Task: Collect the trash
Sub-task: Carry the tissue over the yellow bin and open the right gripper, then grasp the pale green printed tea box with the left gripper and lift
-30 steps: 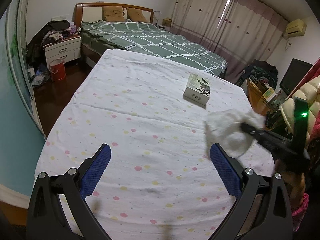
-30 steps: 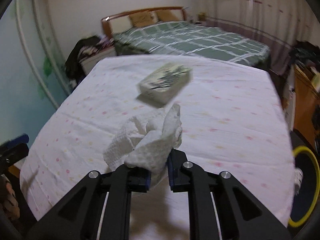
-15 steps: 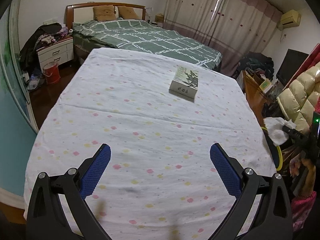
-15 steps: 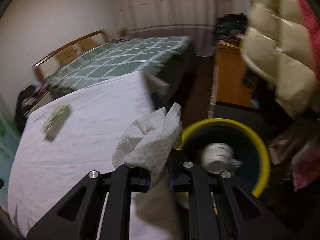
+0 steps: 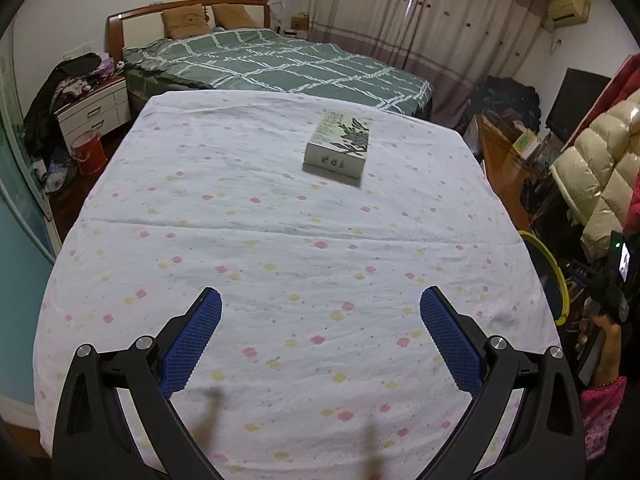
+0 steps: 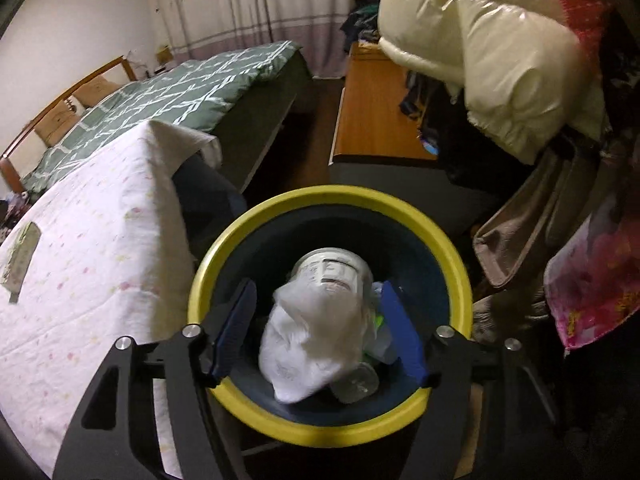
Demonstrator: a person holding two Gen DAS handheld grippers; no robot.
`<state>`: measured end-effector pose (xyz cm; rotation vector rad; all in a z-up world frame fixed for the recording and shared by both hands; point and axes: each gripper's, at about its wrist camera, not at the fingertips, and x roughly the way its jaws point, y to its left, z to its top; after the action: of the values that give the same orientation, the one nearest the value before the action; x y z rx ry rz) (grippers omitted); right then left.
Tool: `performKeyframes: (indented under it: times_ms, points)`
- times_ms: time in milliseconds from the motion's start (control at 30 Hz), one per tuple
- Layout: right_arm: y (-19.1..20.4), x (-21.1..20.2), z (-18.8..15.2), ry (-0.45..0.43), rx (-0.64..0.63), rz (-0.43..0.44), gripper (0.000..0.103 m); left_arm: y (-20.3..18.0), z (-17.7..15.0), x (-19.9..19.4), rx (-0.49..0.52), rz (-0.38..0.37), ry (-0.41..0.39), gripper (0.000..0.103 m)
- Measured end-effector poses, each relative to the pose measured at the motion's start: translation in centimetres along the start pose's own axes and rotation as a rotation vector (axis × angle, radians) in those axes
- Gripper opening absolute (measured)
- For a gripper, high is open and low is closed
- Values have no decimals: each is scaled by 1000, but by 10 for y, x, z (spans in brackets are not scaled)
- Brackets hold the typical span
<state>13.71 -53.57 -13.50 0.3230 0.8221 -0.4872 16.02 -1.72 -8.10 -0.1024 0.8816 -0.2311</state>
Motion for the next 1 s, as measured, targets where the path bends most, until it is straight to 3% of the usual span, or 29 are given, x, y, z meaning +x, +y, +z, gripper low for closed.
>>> performKeyframes:
  times_ms: [300, 533, 700, 900, 1000]
  points:
    - [12, -15, 4, -39, -21, 53, 70, -9, 30, 38, 59, -16, 54, 98]
    - [31, -18, 7, -51, -29, 94, 70, -20, 93, 78, 132, -10, 51, 98]
    - [37, -17, 6, -47, -34, 103, 70, -37, 134, 121, 183, -20, 89, 98]
    - [34, -17, 7, -44, -36, 96, 70, -34, 172, 186, 186, 58, 149, 98]
    - [27, -16, 7, -43, -26, 86, 70, -32, 180, 205, 186, 35, 186, 98]
